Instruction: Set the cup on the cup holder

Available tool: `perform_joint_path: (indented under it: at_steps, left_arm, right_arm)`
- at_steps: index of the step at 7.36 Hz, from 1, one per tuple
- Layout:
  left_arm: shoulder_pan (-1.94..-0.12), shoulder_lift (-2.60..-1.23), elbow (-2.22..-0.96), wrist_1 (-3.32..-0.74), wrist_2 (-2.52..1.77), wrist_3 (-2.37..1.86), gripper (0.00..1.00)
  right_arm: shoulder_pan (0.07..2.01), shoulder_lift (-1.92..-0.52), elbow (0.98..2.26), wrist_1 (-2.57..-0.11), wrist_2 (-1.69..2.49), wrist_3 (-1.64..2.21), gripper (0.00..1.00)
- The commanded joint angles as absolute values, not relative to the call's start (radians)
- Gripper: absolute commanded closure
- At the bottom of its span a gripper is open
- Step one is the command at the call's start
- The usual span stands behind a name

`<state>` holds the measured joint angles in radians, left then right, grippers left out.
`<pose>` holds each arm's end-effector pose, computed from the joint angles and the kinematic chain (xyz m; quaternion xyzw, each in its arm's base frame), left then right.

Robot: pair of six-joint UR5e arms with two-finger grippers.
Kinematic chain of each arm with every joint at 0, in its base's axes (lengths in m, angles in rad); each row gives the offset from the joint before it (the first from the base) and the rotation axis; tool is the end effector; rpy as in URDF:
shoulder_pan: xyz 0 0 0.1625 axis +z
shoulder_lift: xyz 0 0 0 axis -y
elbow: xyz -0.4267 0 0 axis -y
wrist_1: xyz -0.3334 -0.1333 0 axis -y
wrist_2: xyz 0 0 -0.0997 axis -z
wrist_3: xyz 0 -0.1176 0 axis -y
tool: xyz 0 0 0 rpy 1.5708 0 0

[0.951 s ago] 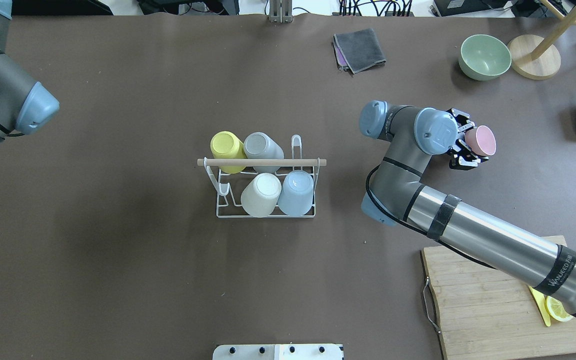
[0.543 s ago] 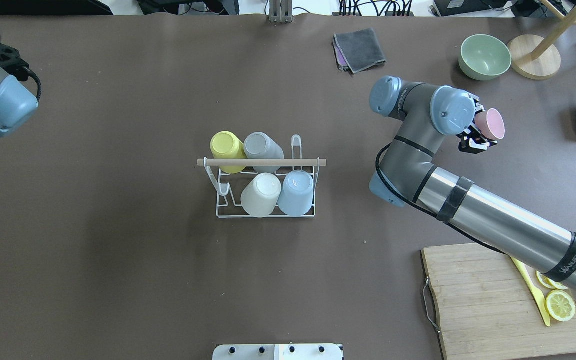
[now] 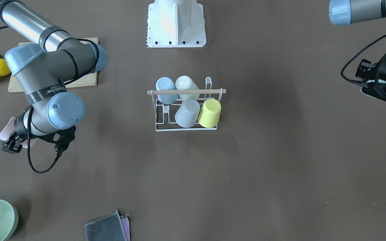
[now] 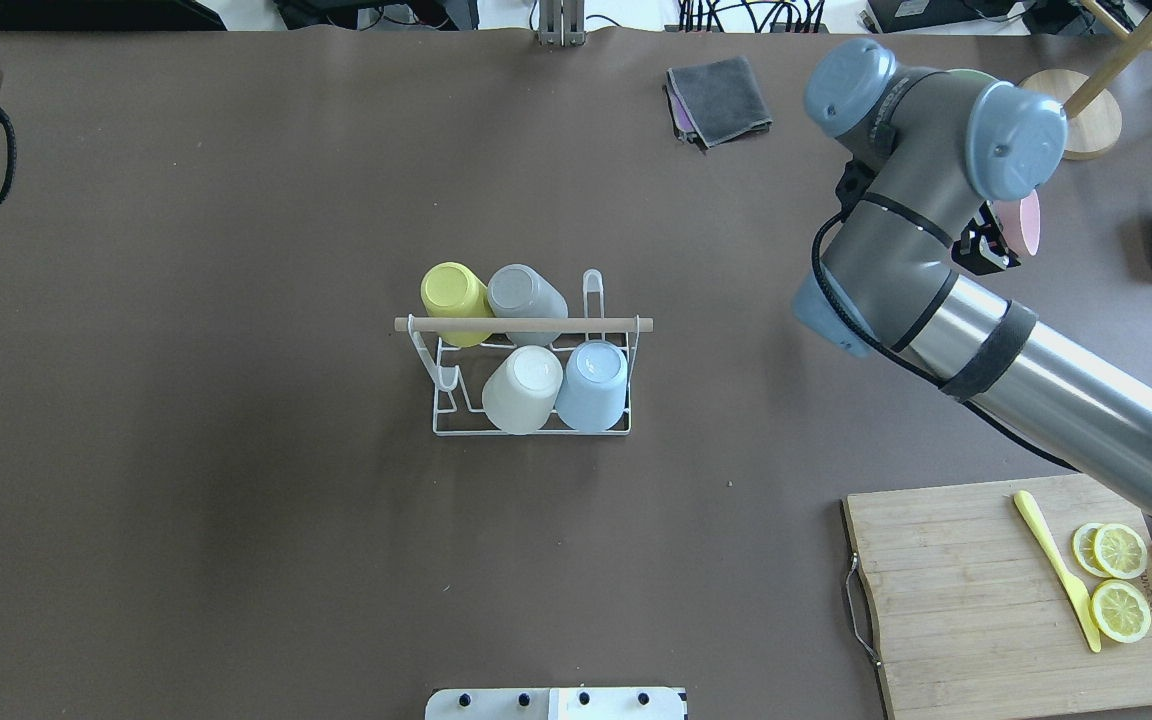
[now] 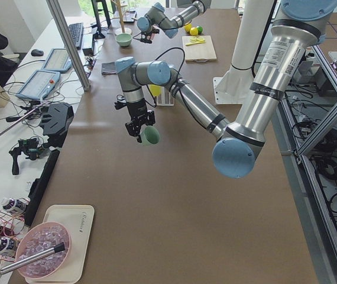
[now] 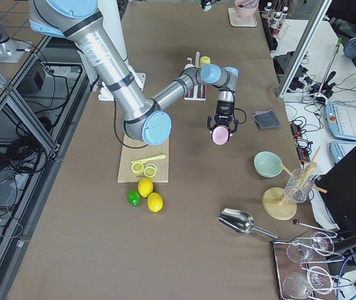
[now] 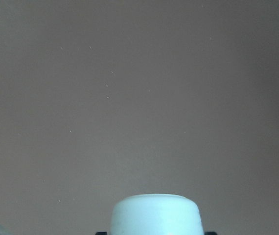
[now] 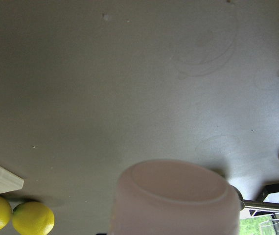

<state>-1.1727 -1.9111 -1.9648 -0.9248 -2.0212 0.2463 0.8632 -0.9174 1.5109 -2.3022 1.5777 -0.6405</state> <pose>0.1176 -0.4914 0.4380 0.0260 0.2257 0.3177 0.9206 -0.3013 -0.5560 0.4450 -0.0690 -0.0011 -0.6225 0.7796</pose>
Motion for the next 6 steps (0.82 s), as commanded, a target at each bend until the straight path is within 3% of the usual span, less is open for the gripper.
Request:
perform_joint_path:
  at_steps: [1, 6]
  left_arm:
    - [-1.183, -1.882, -2.023, -1.131, -2.063, 0.120, 1.00]
    - [-1.135, -1.477, -2.036, -2.147, -2.046, -0.303, 1.00]
  right_arm:
    - [0.970, -0.943, 1.600, -2.303, 1.715, -0.673, 1.00]
    - [1.103, -1.019, 1.666, -2.082, 1.970, -0.801, 1.00]
